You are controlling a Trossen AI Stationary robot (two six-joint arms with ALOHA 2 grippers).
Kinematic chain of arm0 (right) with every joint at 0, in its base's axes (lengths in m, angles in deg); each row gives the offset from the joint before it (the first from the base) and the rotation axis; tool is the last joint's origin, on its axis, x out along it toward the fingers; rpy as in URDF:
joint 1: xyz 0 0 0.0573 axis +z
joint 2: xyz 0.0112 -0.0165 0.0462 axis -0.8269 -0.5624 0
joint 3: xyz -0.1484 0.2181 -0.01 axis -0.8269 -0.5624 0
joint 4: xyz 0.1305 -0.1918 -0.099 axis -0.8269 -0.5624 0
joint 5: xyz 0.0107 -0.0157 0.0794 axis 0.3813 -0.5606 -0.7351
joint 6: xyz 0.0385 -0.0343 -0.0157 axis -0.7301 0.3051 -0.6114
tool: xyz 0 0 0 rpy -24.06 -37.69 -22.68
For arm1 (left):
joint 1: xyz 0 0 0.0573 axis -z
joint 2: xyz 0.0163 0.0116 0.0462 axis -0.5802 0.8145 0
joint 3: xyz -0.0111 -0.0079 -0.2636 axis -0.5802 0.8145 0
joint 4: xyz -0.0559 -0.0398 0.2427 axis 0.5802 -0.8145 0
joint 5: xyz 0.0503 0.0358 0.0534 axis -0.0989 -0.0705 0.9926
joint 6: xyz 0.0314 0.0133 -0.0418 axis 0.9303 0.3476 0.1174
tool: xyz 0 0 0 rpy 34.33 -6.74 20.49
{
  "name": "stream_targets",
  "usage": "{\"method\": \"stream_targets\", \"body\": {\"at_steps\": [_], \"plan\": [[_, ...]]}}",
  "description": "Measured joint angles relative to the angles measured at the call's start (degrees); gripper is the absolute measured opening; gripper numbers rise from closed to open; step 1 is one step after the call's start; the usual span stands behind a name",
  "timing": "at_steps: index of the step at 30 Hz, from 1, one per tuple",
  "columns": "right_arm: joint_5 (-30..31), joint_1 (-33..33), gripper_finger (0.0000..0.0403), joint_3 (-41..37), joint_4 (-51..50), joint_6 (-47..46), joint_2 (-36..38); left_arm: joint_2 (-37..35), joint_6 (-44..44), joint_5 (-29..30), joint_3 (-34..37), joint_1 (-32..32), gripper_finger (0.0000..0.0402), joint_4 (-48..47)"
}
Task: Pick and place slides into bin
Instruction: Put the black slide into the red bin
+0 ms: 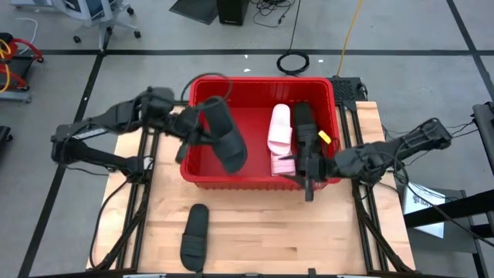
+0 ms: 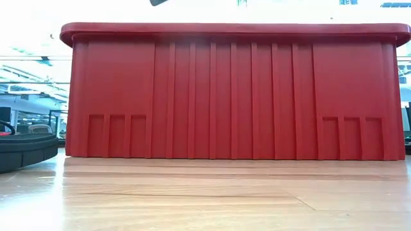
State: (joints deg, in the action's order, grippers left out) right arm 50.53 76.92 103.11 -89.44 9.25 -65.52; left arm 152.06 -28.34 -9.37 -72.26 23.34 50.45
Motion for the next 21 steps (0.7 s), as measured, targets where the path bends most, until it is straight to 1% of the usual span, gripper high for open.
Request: {"method": "stream_targets", "body": {"at_steps": [3, 8, 11, 14, 17, 21], "plan": [[-3.37, -3.35, 0.0201, -0.31, -1.24, 1.05, 1.03, 3.85, 2.67, -3.55, -2.76, -4.7, 0.0003, -2.13], [-7.64, -8.82, 0.0201, -2.63, -1.5, 1.79, 2.4, 10.84, 6.5, -13.08, -5.07, -12.95, 0.0002, -3.04], [-10.17, -11.87, 0.0201, -4.68, -0.94, 2.22, 3.34, 15.35, 8.52, -17.33, -6.03, -17.24, 0.0003, -2.99], [-10.35, -14.57, 0.0201, -6.45, -0.19, 2.29, 4.06, 19.66, 10.48, -21.79, -6.38, -20.48, 0.0002, -2.83], [-11.36, -17.02, 0.0201, -8.05, 0.64, 2.47, 4.68, 23.97, 12.1, -23.61, -6.39, -22.21, 0.0004, -2.95], [-16.57, -20.33, 0.0201, -9.68, 1.68, 2.59, 5.76, 29.08, 14.15, -23.77, -6.39, -22.79, 0.0002, -2.93]]}}
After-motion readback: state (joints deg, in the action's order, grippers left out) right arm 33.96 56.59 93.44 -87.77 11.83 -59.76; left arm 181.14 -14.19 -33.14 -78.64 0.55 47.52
